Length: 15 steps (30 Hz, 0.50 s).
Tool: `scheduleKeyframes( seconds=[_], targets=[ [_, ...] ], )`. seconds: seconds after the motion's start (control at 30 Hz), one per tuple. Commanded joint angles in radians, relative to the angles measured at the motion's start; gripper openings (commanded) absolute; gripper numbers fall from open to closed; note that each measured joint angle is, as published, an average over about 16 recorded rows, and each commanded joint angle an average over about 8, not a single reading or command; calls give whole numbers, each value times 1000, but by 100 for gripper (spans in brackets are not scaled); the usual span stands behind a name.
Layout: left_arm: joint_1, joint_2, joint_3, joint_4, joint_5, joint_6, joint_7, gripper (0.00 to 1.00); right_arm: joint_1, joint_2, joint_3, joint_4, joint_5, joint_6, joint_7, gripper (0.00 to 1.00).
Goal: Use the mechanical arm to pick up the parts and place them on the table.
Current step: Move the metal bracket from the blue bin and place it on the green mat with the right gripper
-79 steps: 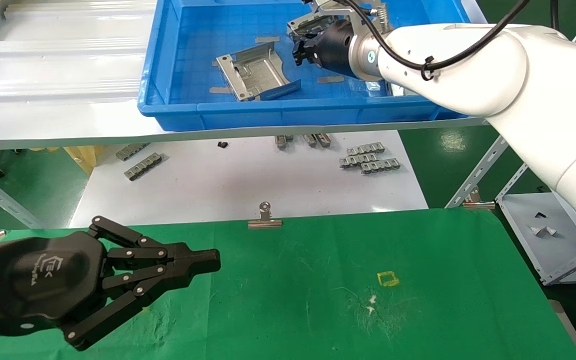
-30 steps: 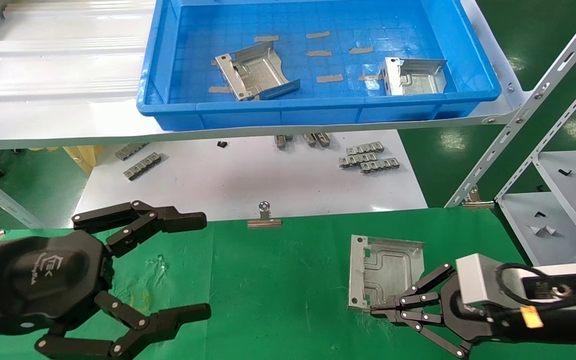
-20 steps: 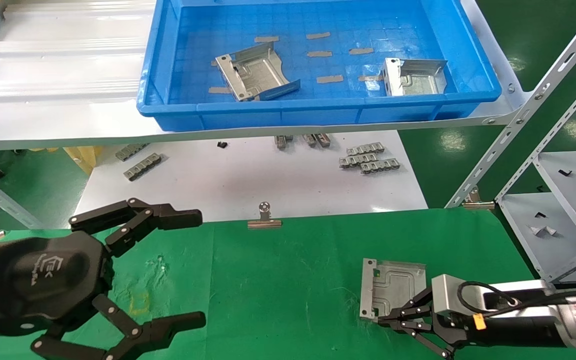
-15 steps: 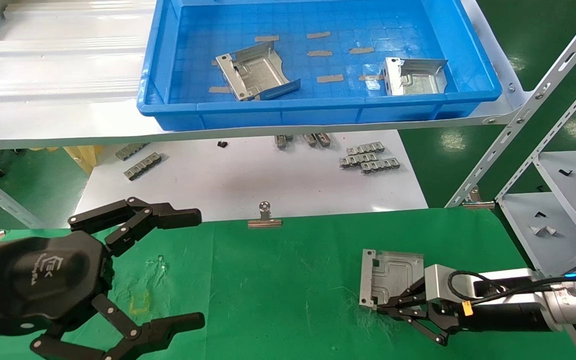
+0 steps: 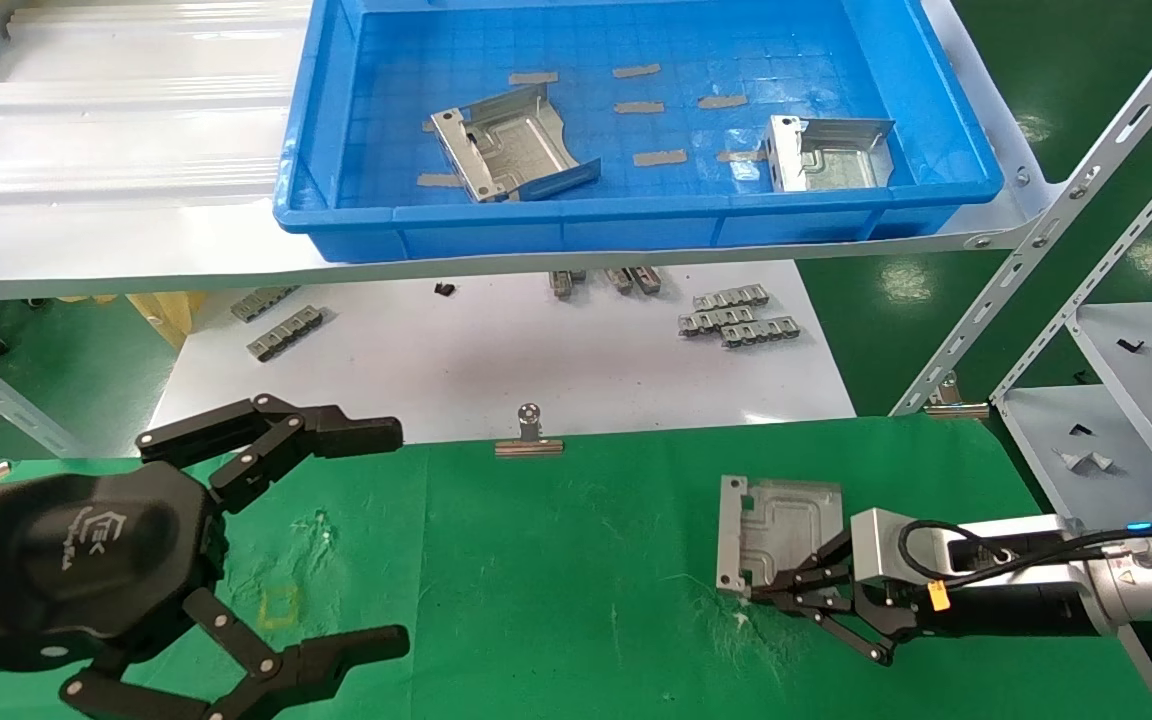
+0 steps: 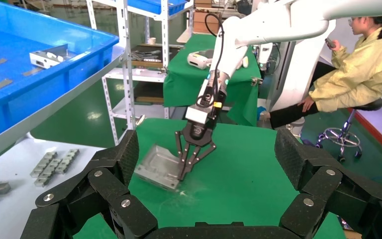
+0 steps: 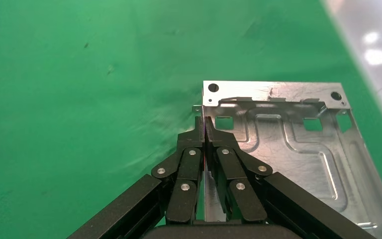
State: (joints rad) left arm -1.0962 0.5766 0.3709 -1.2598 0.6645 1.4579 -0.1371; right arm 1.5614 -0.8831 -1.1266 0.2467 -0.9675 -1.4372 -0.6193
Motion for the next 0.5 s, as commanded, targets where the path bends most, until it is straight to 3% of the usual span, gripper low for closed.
scheduleKeyframes(
  seconds=[0.03, 0.3, 0.5],
  targets=[
    [0, 0, 0, 0, 0, 0, 0, 100, 4, -8, 6, -34, 8, -15, -28, 0],
    [0, 0, 0, 0, 0, 0, 0, 100, 34, -45, -13, -113, -30, 29, -97, 0],
    [0, 0, 0, 0, 0, 0, 0, 100, 39, -68, -12, -148, -28, 5, -102, 0]
  ],
)
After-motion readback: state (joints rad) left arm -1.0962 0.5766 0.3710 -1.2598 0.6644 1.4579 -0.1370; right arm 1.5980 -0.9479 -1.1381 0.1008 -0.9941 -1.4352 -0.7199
